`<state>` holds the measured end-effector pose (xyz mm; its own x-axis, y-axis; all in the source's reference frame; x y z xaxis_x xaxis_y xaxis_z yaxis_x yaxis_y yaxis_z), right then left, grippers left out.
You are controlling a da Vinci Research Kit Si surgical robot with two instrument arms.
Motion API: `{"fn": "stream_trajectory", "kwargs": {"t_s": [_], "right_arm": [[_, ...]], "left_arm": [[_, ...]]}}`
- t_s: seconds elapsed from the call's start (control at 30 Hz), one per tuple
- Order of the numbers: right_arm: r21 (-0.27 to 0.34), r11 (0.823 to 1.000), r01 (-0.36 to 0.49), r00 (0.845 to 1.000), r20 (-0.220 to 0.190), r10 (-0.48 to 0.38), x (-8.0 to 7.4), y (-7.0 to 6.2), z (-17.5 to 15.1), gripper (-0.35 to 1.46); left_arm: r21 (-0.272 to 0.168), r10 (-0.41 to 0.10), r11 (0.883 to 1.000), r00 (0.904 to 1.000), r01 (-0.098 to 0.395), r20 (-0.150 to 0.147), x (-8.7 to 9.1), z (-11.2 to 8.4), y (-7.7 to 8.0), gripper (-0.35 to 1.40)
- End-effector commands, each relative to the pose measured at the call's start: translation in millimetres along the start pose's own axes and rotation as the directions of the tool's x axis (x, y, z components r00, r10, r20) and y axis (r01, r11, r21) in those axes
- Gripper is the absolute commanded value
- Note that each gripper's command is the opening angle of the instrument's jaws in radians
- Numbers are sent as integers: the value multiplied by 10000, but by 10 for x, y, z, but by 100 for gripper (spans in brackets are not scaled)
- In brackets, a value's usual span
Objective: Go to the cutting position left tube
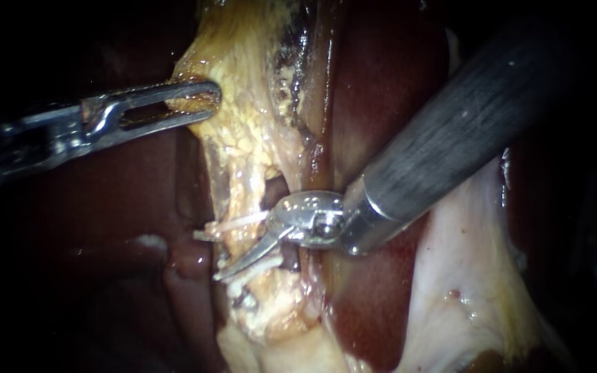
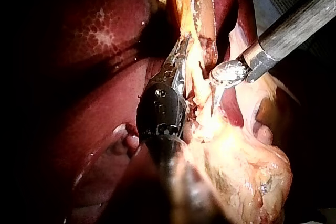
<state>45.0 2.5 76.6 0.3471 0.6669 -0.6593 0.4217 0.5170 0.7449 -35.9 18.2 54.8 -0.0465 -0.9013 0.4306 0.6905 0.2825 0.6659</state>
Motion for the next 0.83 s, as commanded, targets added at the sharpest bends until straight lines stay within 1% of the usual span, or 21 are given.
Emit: {"fn": "stream_trajectory", "kwargs": {"t_s": [0.03, 0.07, 0.1, 0.23, 0.83], "right_arm": [[18, 9997, -226, 9997, 26, 226, 0, 1, 0, 126], [15, 9987, -518, 9987, 13, 518, -1, 1, 1, 125], [10, 9980, -634, 9980, 8, 634, -1, 2, 2, 125], [-58, 9963, -861, 9963, -24, 861, -2, 4, 5, 123], [-59, 9953, -971, 9953, -24, 971, -3, 4, 6, 121]], "left_arm": [[-2, -1, 10000, 10000, 1, 1, 0, 0, 0, -35], [-2, -1, 10000, 10000, 1, 2, 0, 0, 0, -35], [-3, -1, 10000, 10000, 1, 2, 0, 0, 0, -35], [-8, -2, 10000, 10000, 2, 5, 0, 1, -1, -35], [-16, -6, 10000, 10000, 6, 8, 0, 1, -2, -35]]}}
